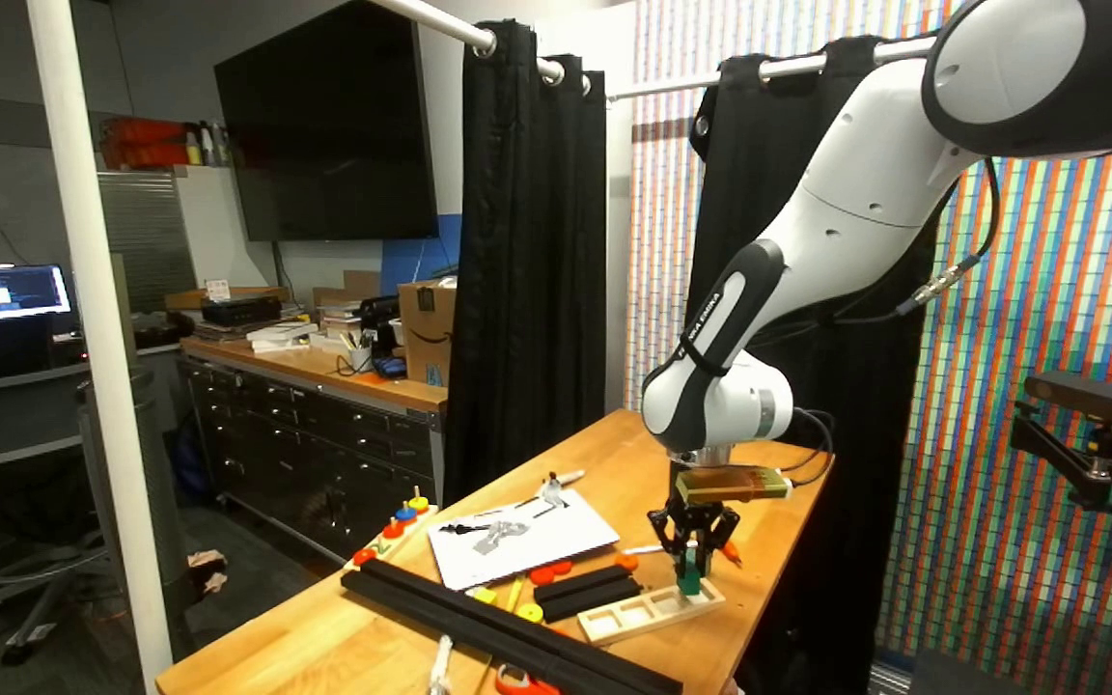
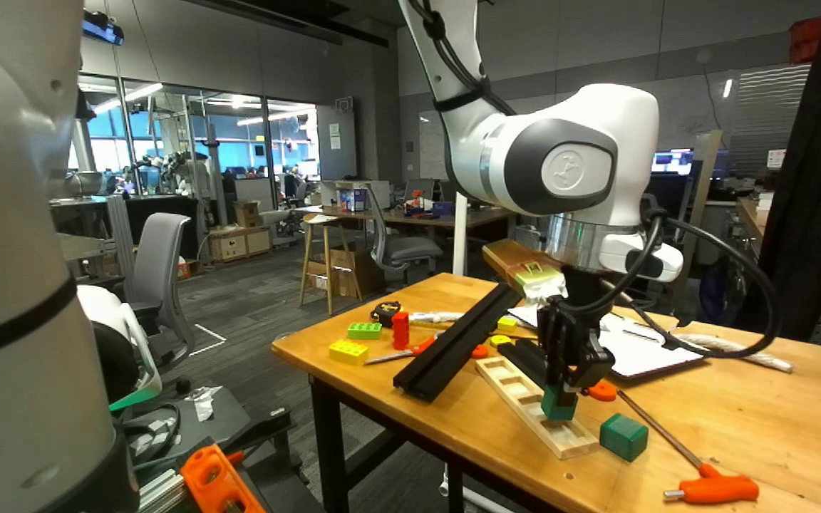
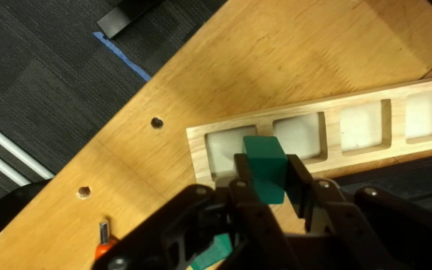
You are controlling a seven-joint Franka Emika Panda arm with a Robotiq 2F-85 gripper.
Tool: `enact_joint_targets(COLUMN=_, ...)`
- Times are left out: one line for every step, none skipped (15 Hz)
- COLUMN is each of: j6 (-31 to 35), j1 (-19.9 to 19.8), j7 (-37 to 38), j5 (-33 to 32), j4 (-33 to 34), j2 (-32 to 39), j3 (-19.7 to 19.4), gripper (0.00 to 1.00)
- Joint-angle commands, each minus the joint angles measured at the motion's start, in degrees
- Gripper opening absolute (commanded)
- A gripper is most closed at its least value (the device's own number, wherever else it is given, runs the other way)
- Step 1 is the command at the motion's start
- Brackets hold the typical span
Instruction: Turn the black object clockwise then put the green block on he first position on the wooden board
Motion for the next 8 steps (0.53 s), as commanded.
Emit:
enact_joint_targets(j6=0.6, j1=-1.4, j7=-2.0, j5=1.3, j4=1.4, j2=1.1, j3=0.9, gripper=0.18)
enact_joint_targets(j6=0.6, j1=-1.5, j7=-2.1, j5=1.3, j4=1.4, j2=1.0, j3=0.9, gripper=0.18)
enact_joint_targets(j6=0.8, j1=-1.6, j7=-2.1, j5=1.2, j4=1.2, j2=0.9, j3=0.8, gripper=0.18)
enact_joint_targets(j6=0.8, j1=-1.7, j7=-2.2, j5=1.2, j4=1.2, j2=0.9, j3=0.8, gripper=0.18)
enact_joint_targets(j6=0.7, j1=-1.8, j7=-2.3, j5=1.1, j4=1.1, j2=0.7, j3=0.8, gripper=0.18)
enact_joint_targets(j6=0.8, j1=-1.9, j7=-2.4, j5=1.1, j4=1.1, j2=0.7, j3=0.8, gripper=0.18)
enact_joint_targets(j6=0.8, j1=-2.0, j7=-2.6, j5=1.2, j4=1.1, j2=0.8, j3=0.8, gripper=0.18)
enact_joint_targets(j6=0.7, j1=-2.1, j7=-2.8, j5=1.2, j4=1.1, j2=0.8, j3=0.8, gripper=0.18)
